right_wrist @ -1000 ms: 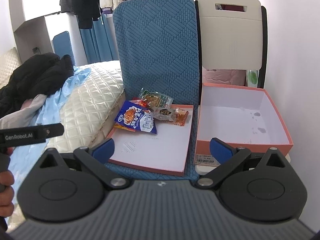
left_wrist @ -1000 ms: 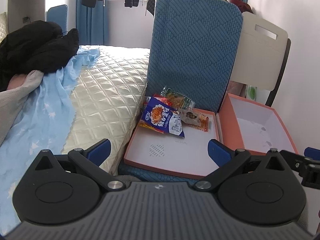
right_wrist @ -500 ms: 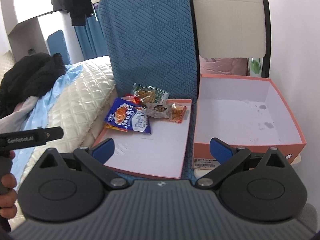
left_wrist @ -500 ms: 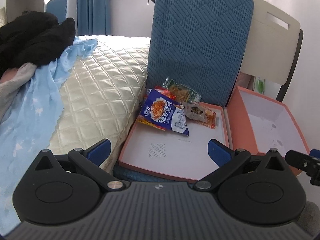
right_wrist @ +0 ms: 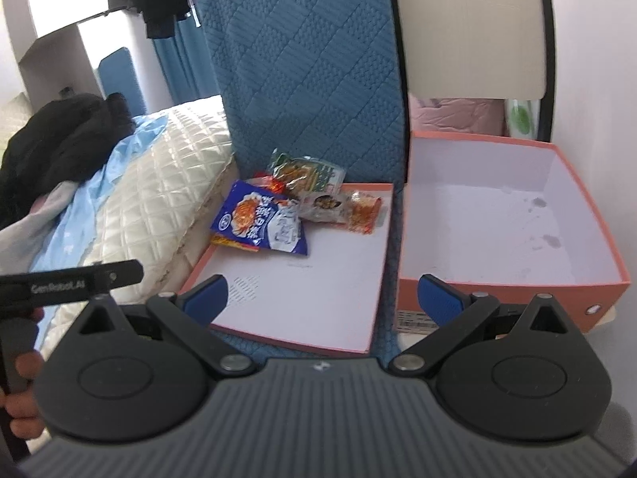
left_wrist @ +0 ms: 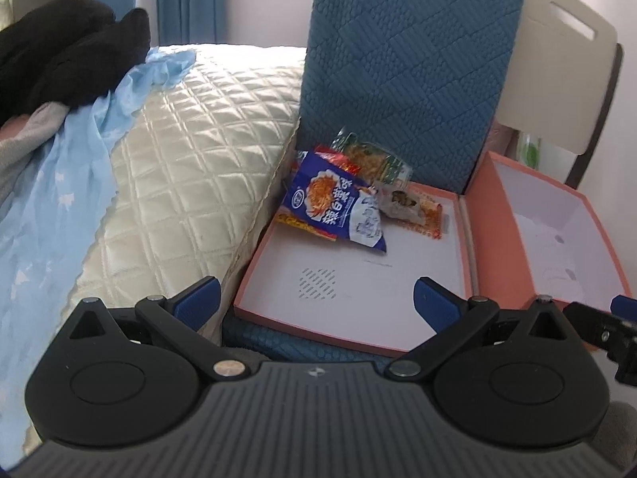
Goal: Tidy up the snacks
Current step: 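Move both tools toward the snack packets on the white tray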
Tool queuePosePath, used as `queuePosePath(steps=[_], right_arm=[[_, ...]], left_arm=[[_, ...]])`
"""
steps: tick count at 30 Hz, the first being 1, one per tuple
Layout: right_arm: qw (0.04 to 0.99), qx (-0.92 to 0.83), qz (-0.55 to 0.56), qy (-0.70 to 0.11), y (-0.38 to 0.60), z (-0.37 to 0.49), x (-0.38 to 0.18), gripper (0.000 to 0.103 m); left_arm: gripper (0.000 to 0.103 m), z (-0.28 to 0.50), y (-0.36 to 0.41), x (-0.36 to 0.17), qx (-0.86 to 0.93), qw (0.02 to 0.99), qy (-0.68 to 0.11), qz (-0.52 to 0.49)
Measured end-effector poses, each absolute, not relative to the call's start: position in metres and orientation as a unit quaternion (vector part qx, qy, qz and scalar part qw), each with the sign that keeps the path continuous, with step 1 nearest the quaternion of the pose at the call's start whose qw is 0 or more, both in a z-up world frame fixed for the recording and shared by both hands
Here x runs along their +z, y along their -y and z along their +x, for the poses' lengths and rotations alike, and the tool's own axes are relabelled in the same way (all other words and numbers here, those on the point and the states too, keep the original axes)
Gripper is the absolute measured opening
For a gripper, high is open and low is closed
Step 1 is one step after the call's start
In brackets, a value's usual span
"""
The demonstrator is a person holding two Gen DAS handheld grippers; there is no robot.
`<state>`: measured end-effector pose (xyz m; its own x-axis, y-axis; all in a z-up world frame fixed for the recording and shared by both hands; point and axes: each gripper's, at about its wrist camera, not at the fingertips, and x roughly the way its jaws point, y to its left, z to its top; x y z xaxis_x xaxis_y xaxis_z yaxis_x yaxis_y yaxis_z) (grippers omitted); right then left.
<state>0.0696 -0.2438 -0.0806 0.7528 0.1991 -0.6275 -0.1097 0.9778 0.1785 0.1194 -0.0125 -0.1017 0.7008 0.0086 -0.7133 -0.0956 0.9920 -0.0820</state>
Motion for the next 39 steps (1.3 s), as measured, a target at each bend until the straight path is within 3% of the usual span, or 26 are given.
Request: queuePosePath(steps=[8,15,28,39], right_arm=[[0.909,0.124,0.082,-0.389,0.251,0.128,-0.114,0.101],[0.896,0.133,0.053,-0.421,0.248,0.158,-0.09,0.099],[0.906,0.208,0.057,-0.365,0.24,0.152,-0.102,0.099],[0.927,0.144,0.048,-0.344,0.257,0.122,-0.094,0.099]], left_arm=[[0.103,0.172,0.02,-0.118,0.056,0.903,-0.423,-0.057],[0.103,0.188,0.013,-0.093,0.072,0.899,-0.425,-0.082],[0.103,0.171,0.012,-0.098,0.047,0.928,-0.359,-0.084],[0.103,0.128,0.025,-0.073,0.041,0.938,-0.337,-0.071]])
